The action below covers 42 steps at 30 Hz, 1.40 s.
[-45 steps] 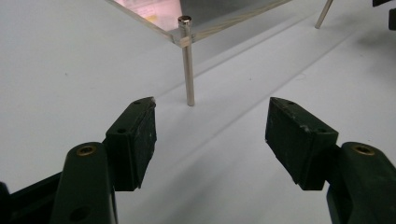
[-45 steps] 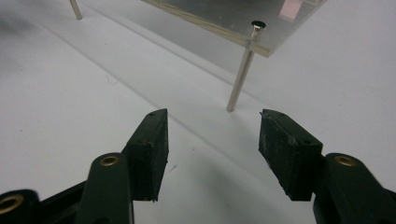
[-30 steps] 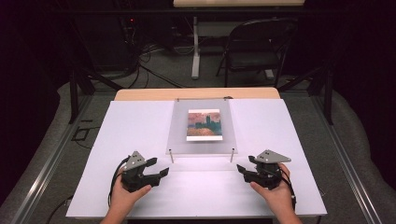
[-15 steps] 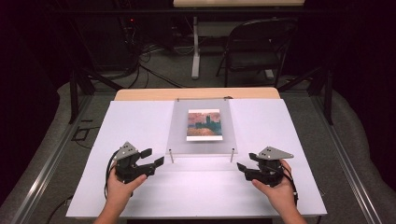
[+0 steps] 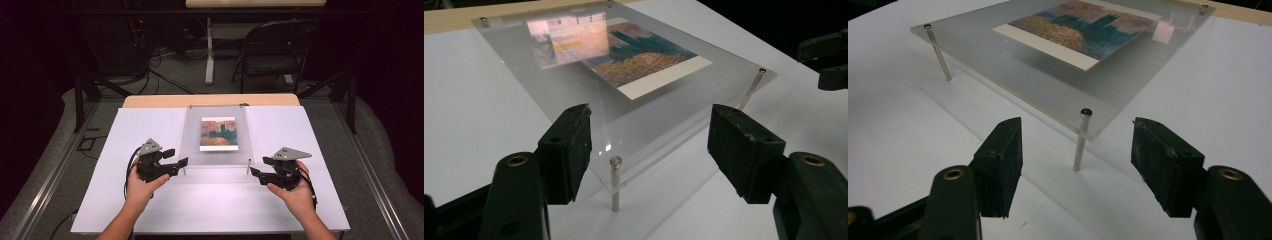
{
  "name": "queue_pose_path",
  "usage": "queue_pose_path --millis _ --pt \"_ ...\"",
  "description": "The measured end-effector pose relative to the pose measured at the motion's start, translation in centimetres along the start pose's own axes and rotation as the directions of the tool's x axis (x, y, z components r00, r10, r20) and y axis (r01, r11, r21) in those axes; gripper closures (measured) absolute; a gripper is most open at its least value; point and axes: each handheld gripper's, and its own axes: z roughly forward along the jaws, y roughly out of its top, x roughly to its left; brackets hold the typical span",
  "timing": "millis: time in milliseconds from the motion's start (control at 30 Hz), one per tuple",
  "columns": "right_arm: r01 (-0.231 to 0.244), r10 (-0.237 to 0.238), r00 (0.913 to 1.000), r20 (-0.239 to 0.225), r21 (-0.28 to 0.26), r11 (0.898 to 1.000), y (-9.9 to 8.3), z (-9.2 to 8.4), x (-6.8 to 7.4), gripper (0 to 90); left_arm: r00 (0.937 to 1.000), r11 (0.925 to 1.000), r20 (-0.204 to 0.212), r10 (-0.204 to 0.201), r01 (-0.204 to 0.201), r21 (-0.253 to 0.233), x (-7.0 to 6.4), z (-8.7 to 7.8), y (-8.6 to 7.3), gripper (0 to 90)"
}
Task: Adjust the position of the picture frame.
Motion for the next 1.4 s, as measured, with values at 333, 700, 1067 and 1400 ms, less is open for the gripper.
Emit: queue_pose_path --millis 333,700,1067,1400 --pt "-0.045 0.046 0.9989 -0.011 0.043 0.998 1.6 1.5 -1.8 36.9 0.9997 0.9987 -0.021 -0.015 0.016 0.049 1.5 0.4 2.4 34.4" --pt "-0.074 0.073 0.997 0.024 0.032 0.997 6.4 2.7 -4.3 37.0 0.9927 0.9927 -0.032 -0.116 0.117 0.027 4.2 0.9 6.0 34.5" --pt "-0.11 0.109 0.9929 0.049 0.022 0.994 9.5 4.9 -6.5 37.1 0.9885 0.9922 -0.09 -0.121 0.124 0.019 6.1 2.7 8.2 34.5" --pt "-0.149 0.145 0.9862 0.08 0.042 0.988 10.2 8.0 -7.8 37.7 0.9841 0.989 -0.112 -0.137 0.143 0.04 7.1 5.5 8.2 34.5"
